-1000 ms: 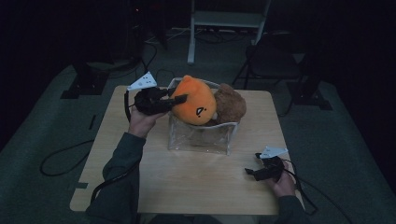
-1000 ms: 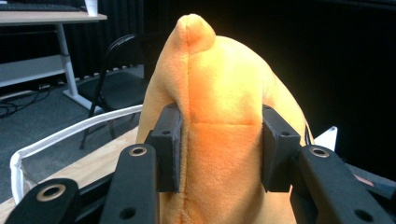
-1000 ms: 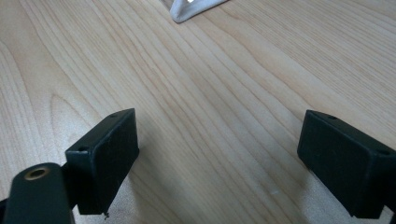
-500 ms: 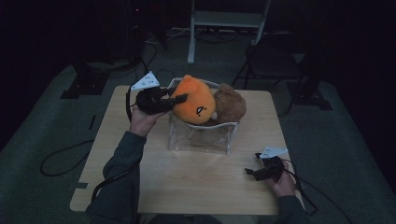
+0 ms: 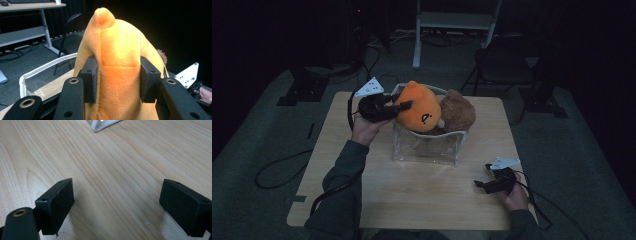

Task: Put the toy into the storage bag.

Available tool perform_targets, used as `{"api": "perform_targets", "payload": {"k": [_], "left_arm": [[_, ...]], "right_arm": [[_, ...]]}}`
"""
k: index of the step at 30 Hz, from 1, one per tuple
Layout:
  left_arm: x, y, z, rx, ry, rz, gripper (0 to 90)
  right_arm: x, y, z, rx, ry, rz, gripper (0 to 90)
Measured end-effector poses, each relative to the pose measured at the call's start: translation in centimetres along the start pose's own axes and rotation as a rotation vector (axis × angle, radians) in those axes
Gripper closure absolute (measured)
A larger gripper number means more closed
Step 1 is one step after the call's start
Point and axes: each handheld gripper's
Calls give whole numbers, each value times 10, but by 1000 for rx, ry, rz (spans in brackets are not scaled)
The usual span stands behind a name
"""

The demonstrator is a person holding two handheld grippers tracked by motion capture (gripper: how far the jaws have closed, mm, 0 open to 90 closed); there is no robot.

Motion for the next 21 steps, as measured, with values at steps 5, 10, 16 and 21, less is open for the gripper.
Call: {"api": "perform_targets", "payload": {"k": [5, 10, 16, 21], "left_arm": [[0, 1, 0, 13, 3, 6, 579], [-1, 3, 1, 19, 4, 15, 579], [-2, 5, 0, 32, 12, 29, 578], [-2, 7, 0, 40, 13, 37, 578]], "right_arm": [[0, 0, 0, 0, 1, 0, 117], [0, 0, 0, 0, 1, 1, 117], [0, 0, 0, 0, 1, 1, 117], [0, 0, 0, 0, 1, 1, 117]]}}
Point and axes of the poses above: each handheld gripper's, and its own axes: y roughly forward along the jaws, x roughly out of its top, z roughly to its left, and after that the axes turned 7 degrees about z, right-handed
